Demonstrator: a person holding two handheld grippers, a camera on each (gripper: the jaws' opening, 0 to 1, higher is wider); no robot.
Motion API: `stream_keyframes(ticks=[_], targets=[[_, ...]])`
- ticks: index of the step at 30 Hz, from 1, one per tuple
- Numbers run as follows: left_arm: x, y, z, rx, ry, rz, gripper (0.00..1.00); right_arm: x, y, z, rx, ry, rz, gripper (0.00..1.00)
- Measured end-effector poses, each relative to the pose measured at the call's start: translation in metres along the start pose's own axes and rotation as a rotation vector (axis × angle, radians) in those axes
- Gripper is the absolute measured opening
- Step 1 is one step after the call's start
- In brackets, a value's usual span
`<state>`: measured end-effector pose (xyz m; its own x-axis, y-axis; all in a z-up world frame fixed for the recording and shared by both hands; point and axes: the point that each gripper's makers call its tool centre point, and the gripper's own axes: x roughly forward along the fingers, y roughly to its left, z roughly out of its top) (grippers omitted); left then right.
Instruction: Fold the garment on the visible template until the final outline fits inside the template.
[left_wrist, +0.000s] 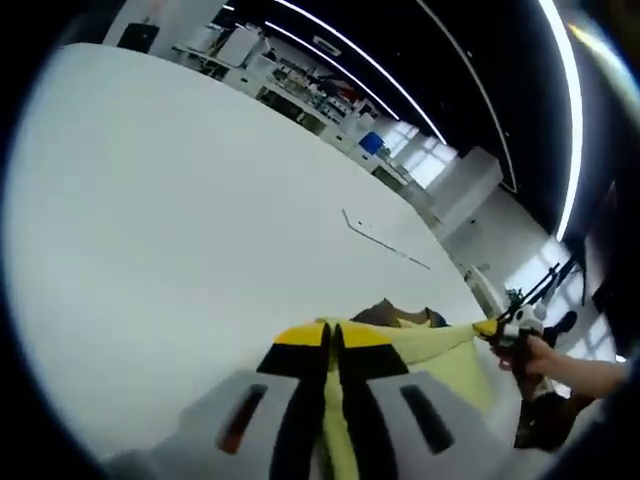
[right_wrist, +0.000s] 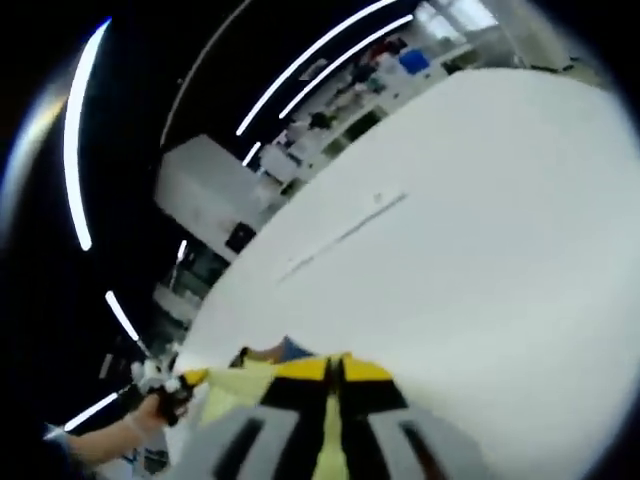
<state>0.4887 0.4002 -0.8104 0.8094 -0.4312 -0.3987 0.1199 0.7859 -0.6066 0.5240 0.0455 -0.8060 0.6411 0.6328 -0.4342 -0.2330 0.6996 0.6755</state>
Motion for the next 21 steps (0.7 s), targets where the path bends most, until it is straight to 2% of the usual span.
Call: stream_keyframes(ticks=[3,4,7,11,13,17,18,20,21], targets=[[-0.003,-0.005,0.001,0.013,-0.005,-0.027,0.10,-0.002,0.005,0.000,-0.015,0.000,0.015,0.17],[-0.003,-0.005,0.001,0.023,-0.002,-0.033,0.18,-0.003,0.005,0.000,-0.031,0.003,0.013,0.20],[-0.008,-0.012,-0.001,0.103,0.006,-0.057,0.32,-0.007,0.012,-0.006,-0.082,0.022,0.021,0.25],[-0.014,-0.020,-0.001,0.147,0.008,-0.093,0.52,-0.012,0.017,-0.012,-0.195,0.048,0.032,0.46],[-0.014,-0.019,0.001,0.196,0.011,-0.104,0.62,-0.014,0.023,-0.017,-0.205,0.065,0.042,0.48],[-0.018,-0.028,-0.003,0.252,0.042,-0.147,0.73,-0.017,0.024,-0.023,-0.307,0.107,0.039,0.56],[-0.020,-0.034,-0.007,0.271,0.056,-0.174,0.74,-0.018,0.025,-0.025,-0.315,0.114,0.039,0.59],[-0.023,-0.039,-0.011,0.294,0.075,-0.189,0.78,-0.017,0.025,-0.025,-0.368,0.125,0.050,0.70],[-0.024,-0.042,-0.014,0.308,0.084,-0.200,0.81,-0.016,0.033,-0.031,-0.389,0.132,0.067,0.74]])
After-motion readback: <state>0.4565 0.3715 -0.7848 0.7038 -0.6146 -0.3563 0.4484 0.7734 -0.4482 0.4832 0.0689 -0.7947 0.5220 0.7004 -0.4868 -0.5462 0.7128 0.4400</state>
